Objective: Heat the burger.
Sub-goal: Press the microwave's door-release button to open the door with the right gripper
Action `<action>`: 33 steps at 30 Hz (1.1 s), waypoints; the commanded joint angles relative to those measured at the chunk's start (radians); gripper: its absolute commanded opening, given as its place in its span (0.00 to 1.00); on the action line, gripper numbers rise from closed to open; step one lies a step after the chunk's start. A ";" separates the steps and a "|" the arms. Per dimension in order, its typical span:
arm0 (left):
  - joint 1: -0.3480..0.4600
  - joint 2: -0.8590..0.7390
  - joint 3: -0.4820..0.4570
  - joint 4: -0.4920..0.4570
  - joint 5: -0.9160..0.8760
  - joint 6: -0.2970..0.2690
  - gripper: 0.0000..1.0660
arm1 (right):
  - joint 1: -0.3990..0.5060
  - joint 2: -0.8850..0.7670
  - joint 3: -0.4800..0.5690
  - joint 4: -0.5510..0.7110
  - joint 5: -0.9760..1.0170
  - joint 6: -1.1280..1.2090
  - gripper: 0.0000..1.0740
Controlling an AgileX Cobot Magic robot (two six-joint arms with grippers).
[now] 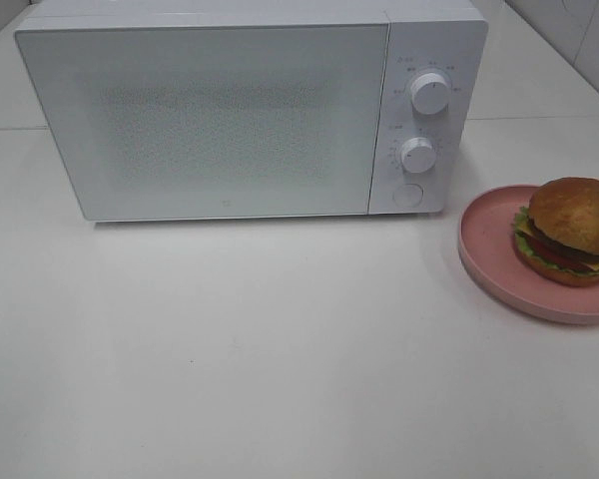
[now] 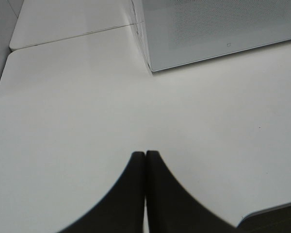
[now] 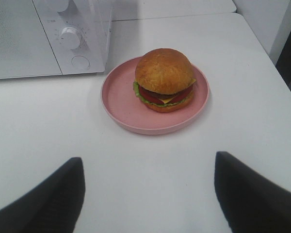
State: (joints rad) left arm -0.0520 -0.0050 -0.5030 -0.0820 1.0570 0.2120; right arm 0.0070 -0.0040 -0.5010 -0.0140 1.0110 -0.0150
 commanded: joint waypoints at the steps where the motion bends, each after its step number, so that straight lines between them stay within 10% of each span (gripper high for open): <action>1: 0.001 -0.021 0.004 -0.004 -0.014 -0.001 0.00 | -0.007 -0.027 0.002 -0.006 -0.011 -0.014 0.66; 33: 0.001 -0.021 0.004 -0.004 -0.014 -0.001 0.00 | -0.006 0.522 -0.044 -0.002 -0.448 -0.013 0.64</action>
State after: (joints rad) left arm -0.0520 -0.0050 -0.5030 -0.0820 1.0570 0.2120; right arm 0.0070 0.5120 -0.5390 -0.0130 0.5870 -0.0150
